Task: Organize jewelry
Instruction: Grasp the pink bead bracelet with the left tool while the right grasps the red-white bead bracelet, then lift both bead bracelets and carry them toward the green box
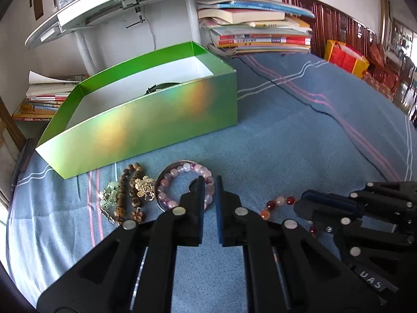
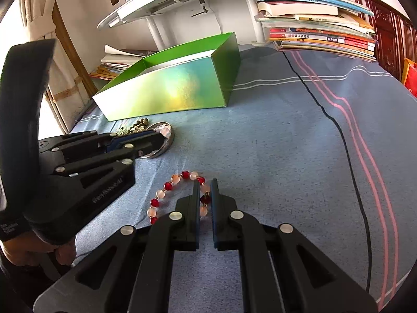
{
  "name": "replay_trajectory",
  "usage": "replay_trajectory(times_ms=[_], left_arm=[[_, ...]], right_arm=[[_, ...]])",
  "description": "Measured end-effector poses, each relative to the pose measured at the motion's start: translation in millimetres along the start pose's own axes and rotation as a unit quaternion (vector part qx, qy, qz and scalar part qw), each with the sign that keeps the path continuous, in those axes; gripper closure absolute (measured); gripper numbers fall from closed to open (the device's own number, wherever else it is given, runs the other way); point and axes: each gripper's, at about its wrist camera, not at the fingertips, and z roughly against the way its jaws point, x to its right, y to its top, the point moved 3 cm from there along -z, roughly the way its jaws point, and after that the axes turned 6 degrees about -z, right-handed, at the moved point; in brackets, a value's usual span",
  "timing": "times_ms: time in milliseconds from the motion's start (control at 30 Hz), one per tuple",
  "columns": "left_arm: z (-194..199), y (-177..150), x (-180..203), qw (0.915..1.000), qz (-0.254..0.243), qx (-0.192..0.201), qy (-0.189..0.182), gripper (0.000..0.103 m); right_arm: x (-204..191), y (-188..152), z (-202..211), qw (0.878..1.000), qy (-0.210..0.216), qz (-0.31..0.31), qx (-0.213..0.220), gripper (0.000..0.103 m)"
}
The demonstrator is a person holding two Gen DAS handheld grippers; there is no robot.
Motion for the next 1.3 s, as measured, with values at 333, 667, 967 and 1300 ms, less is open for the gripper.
replay_trajectory(times_ms=[333, 667, 967, 1300], left_arm=[[45.0, 1.5, -35.9, 0.9948, 0.068, 0.075, -0.01, 0.095], [130.2, -31.1, -76.8, 0.9837, 0.121, 0.133, 0.009, 0.095], [156.0, -79.4, -91.9, 0.9816, 0.143, 0.123, 0.026, 0.095], [167.8, -90.9, -95.1, 0.9807, 0.143, 0.133, 0.018, 0.095]], right_arm=[[-0.3, 0.3, 1.2, 1.0, 0.0, 0.002, 0.004, 0.095], [-28.6, 6.9, 33.9, 0.997, 0.025, 0.037, 0.056, 0.095], [-66.3, 12.3, 78.1, 0.991, 0.015, 0.07, 0.111, 0.095], [-82.4, 7.3, 94.4, 0.989, 0.004, 0.082, 0.127, 0.095]])
